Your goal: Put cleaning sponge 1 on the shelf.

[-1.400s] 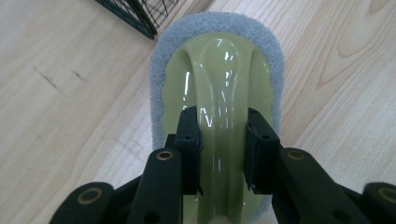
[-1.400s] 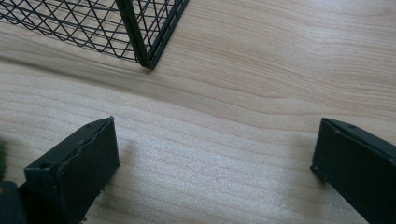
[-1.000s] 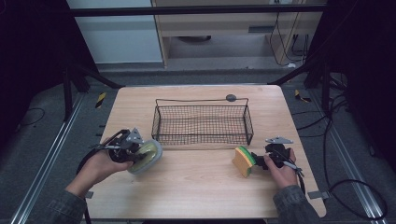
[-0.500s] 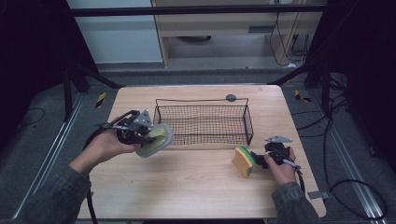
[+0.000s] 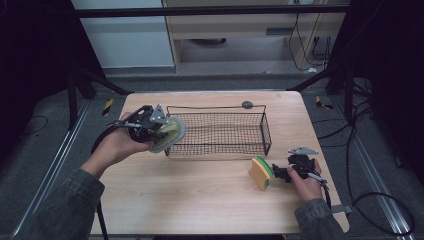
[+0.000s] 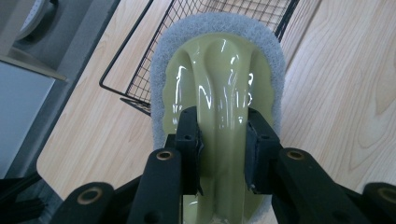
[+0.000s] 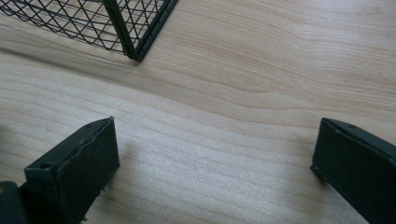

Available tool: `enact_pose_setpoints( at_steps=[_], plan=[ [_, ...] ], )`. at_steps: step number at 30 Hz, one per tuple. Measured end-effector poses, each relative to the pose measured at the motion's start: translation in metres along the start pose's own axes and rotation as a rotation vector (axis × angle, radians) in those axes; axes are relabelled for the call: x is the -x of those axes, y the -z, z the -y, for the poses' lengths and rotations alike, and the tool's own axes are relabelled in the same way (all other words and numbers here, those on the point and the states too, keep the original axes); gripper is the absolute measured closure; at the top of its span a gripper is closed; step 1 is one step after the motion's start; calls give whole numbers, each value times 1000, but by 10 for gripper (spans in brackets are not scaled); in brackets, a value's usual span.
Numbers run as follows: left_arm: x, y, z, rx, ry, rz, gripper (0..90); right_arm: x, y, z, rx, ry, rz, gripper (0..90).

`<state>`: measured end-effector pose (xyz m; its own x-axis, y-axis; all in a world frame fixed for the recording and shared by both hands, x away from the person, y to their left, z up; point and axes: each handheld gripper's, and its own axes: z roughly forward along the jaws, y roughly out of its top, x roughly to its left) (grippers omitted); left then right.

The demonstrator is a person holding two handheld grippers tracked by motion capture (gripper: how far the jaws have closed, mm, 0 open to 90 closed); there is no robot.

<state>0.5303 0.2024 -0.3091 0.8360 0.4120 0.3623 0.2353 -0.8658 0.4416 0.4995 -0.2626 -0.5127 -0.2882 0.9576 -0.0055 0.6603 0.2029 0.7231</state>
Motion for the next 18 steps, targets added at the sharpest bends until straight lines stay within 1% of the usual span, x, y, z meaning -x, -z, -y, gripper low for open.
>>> enact_pose_setpoints(
  at_steps=[1, 4, 6, 7, 8, 9, 10, 12, 13, 14, 15, 16, 17, 18],
  plan=[
    [-2, -1, -1, -7, -6, 1, 704, 0, 0, 0, 1, -2, 0, 7],
    [-9, -3, -4, -28, -23, -13, 704, 1, 0, 0, 1, -1, -4, 5],
    [-14, -4, -8, -31, -40, -25, 704, 1, 0, 0, -1, -2, -4, 6],
    [-20, -3, -14, -28, -56, -50, 704, 1, 1, 1, -2, -5, 4, 6],
    [-20, -3, -14, -28, -56, -50, 703, 1, 1, 1, -2, -5, 4, 6],
    [-23, -3, -21, -26, -71, -77, 704, 1, 2, 2, 0, -4, 10, 6],
    [-23, -3, -21, -26, -71, -77, 704, 1, 2, 2, 0, -4, 10, 6],
    [-23, -6, -31, -35, -105, -105, 704, 1, 3, 3, 0, -9, 15, 6],
    [-23, -6, -31, -35, -105, -105, 704, 1, 3, 3, 0, -9, 15, 6],
    [-22, -10, -39, -34, -136, -119, 703, 1, 3, 4, 3, -12, 16, 6],
    [-22, -10, -39, -34, -136, -119, 703, 1, 3, 4, 3, -12, 16, 6],
    [-21, -12, -43, -34, -159, -121, 703, 1, 3, 4, 3, -15, 15, 6],
    [-20, -15, -50, -17, -179, -125, 703, 1, 3, 3, 2, -14, 18, 6],
    [-20, -15, -50, -17, -179, -125, 703, 1, 3, 3, 2, -14, 18, 6]
  ],
)
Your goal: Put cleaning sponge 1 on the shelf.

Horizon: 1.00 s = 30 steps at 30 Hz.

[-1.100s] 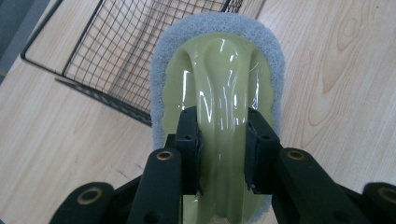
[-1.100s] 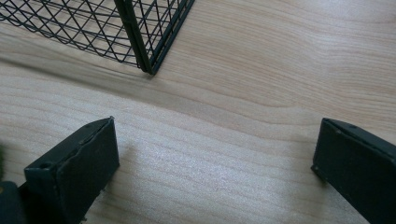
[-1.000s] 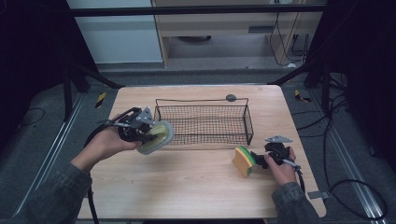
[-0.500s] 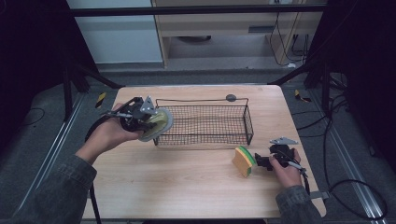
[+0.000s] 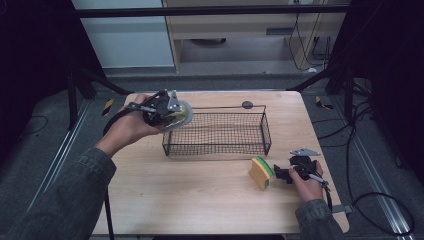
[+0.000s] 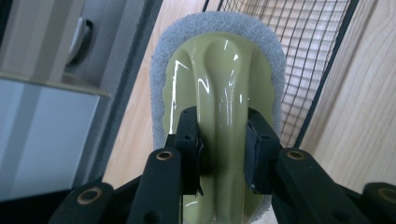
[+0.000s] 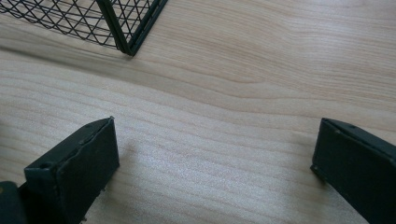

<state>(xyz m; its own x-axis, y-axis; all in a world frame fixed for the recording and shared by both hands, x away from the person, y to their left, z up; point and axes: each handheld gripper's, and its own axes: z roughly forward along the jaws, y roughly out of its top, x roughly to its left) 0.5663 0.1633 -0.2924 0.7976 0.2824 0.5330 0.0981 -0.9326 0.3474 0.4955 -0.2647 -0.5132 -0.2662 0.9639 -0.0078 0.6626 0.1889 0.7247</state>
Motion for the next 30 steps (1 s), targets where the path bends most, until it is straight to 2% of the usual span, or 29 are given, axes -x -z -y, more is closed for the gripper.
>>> enact_pose_setpoints(
  at_steps=[1, 2, 5, 11, 17, 19, 30],
  plan=[
    [0, -2, -3, 7, -8, -1, 703, 0, 0, 0, 0, 0, 1, 6],
    [1, -6, -9, 16, -33, -9, 703, 0, 0, 0, 0, -1, 0, 6],
    [3, -9, -15, 18, -51, -11, 703, 0, 0, 0, 0, -1, 0, 6],
    [1, -15, -22, 27, -60, -6, 703, 0, 0, 0, 0, 0, 0, 6],
    [0, -28, -26, 7, -87, -7, 703, 0, 0, 0, 0, -3, 2, 6],
    [0, -29, -26, 14, -98, -31, 703, 0, 0, 0, 0, -2, 2, 6],
    [-3, -35, -27, 19, -100, -31, 703, 0, 0, 0, -1, -6, 1, 4]
  ],
)
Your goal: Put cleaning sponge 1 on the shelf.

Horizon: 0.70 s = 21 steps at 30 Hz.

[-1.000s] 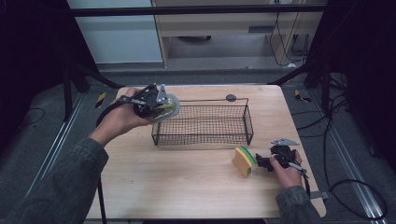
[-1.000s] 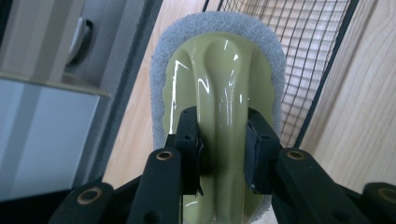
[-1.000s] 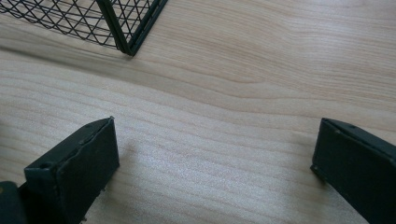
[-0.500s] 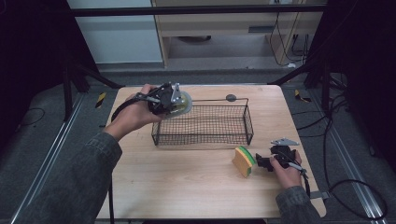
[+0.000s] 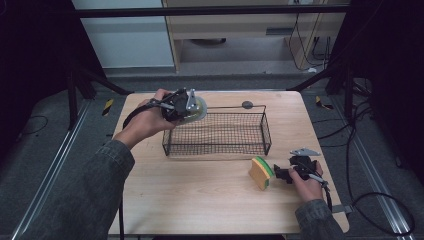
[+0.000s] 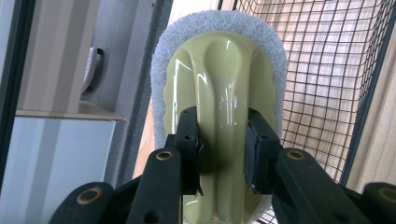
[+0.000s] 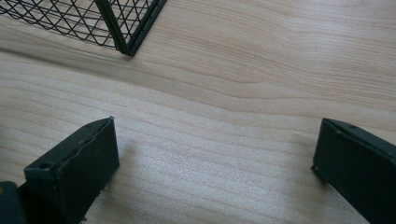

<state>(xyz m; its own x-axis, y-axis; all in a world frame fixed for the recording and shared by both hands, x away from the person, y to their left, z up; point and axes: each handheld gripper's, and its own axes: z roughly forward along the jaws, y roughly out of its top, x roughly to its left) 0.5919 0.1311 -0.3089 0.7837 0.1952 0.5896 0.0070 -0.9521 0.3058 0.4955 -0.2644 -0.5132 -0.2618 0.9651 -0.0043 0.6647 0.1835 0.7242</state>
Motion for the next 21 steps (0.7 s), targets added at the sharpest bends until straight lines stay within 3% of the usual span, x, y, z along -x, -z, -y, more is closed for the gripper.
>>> enact_pose_setpoints(
  at_steps=[14, 21],
  plan=[
    [5, -8, -1, -3, -36, 8, 703, 0, 0, 0, 1, -1, 1, 4],
    [12, -17, 2, -8, -54, 32, 703, 0, 0, 0, 1, -1, 2, 5]
  ],
)
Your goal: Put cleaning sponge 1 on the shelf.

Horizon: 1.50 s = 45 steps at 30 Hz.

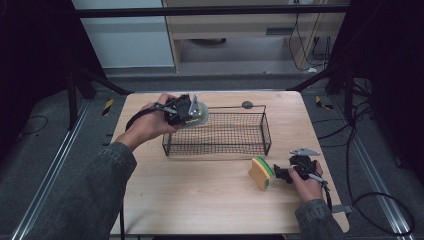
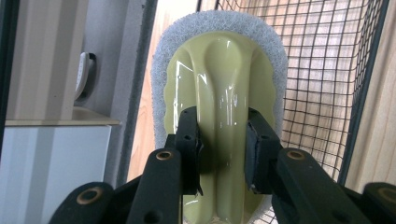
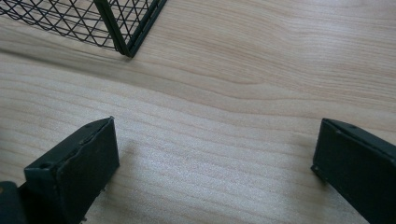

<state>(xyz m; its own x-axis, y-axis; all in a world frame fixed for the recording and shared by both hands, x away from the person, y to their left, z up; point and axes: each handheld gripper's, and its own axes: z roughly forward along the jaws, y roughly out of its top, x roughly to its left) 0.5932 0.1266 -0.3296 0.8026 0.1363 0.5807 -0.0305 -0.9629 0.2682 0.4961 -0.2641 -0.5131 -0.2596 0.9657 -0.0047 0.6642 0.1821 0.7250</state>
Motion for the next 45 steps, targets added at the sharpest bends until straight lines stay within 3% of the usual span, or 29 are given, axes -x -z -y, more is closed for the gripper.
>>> enact_pose_setpoints(
  at_steps=[23, 45],
  plan=[
    [12, -26, 12, -23, 7, 74, 703, -1, 0, 0, -2, 0, 6, 6],
    [18, -40, 21, -56, 6, 116, 702, -1, 0, -1, -3, -2, 6, 6]
  ],
)
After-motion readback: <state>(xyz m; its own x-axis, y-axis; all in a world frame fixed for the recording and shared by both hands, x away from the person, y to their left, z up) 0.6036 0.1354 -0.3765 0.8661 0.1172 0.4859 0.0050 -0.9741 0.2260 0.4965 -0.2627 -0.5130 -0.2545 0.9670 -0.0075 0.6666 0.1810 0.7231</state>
